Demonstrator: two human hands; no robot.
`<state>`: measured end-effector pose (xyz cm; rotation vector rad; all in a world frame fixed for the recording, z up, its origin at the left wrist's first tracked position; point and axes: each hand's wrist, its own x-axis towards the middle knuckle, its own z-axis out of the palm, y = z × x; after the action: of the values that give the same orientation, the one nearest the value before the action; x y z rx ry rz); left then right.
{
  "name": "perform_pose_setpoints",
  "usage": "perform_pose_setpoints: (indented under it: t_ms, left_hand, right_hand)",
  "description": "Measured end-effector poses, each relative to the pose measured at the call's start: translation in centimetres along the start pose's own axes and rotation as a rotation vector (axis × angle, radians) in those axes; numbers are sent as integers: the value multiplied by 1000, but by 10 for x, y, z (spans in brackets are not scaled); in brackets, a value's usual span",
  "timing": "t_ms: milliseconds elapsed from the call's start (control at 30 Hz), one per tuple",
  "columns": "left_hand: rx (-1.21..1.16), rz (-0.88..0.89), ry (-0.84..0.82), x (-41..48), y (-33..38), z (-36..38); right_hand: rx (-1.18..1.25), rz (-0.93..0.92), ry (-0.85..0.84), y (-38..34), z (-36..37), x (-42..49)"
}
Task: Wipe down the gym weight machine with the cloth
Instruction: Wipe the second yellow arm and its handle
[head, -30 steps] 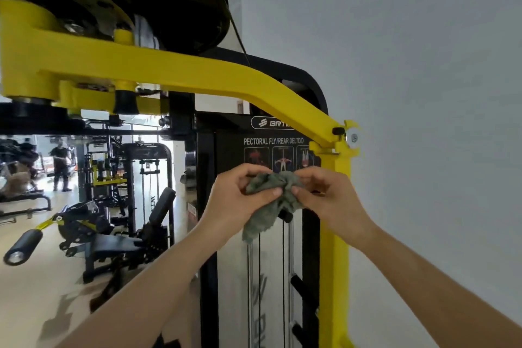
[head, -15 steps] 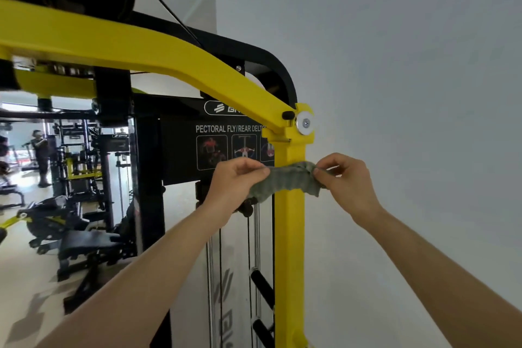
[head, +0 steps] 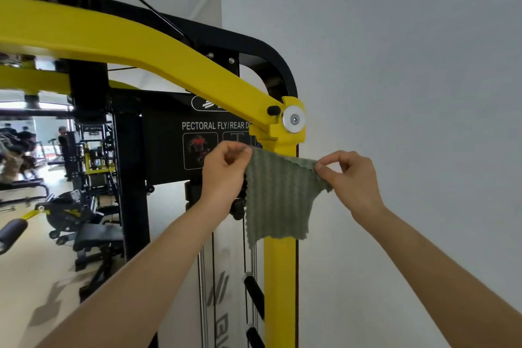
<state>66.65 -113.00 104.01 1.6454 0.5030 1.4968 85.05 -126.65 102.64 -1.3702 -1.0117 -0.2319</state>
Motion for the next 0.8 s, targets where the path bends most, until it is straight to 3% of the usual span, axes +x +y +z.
perform_pose_setpoints:
  t_ms: [100,200,333,467,800]
  left_hand:
    - [40,56,113,12,-4,4]
    - [-117,-33,160,15,-8,13]
    - [-403,-112,66,10,-13,26]
    - [-454,-98,-105,-4,-24,31]
    - [-259,57,-193,-20,-65,34]
  right_hand:
    - [37,-10,64,-7,9,10]
    - [175,36,60,-15,25,13]
    - [419,119,-84,-14,45,3]
    - [543,150,-136,-9,56,-11]
    - [323,99,-168,8,69,-46]
